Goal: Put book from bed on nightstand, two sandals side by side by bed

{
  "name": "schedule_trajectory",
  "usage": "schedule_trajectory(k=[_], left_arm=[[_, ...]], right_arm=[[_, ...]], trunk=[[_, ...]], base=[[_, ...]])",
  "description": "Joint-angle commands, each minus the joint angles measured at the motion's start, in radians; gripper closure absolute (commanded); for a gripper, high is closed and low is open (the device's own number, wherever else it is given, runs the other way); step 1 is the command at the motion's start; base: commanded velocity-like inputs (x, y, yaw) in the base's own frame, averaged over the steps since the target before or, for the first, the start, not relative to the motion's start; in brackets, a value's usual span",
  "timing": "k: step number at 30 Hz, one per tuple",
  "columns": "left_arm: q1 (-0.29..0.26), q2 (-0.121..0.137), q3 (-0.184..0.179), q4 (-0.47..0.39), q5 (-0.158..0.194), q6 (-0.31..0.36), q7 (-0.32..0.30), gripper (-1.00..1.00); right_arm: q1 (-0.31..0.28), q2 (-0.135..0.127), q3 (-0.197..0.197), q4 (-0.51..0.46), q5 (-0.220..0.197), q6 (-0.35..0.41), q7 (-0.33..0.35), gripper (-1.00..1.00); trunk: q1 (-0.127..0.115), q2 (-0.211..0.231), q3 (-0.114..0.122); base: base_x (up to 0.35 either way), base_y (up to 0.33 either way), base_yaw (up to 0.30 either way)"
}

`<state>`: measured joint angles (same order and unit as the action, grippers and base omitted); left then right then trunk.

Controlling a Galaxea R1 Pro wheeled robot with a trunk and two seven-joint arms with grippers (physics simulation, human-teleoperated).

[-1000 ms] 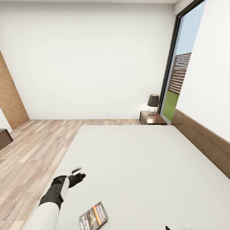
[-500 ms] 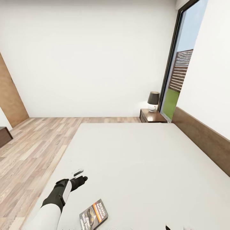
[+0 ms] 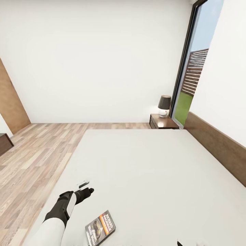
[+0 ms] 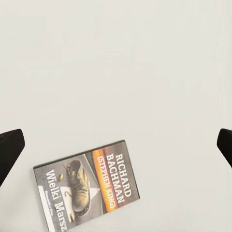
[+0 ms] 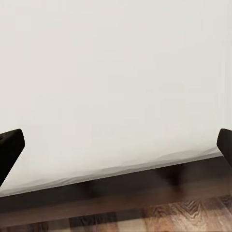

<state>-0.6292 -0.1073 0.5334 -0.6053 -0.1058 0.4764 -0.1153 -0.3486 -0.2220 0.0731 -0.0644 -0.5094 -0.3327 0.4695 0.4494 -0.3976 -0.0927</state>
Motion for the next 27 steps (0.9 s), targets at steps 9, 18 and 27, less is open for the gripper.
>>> schedule_trajectory(k=[9, 18, 27], left_arm=[[-0.001, -0.004, 0.008, 0.002, -0.009, 0.005, -0.009, -1.00], [-0.001, -0.006, 0.007, 0.004, 0.015, 0.005, -0.009, -1.00], [-0.001, -0.008, 0.005, 0.004, 0.017, 0.005, -0.009, -1.00]], right_arm=[[-0.001, 0.000, 0.008, 0.002, -0.009, -0.003, 0.005, -1.00], [-0.001, 0.000, 0.008, 0.002, -0.009, -0.003, 0.004, -1.00], [-0.001, 0.000, 0.007, 0.002, -0.009, -0.003, 0.003, -1.00]], trunk=[[0.001, -0.002, -0.017], [0.001, -0.002, -0.031], [0.001, -0.002, -0.045]], base=[[0.000, 0.000, 0.000], [0.000, 0.000, 0.000], [0.000, 0.000, 0.000]])
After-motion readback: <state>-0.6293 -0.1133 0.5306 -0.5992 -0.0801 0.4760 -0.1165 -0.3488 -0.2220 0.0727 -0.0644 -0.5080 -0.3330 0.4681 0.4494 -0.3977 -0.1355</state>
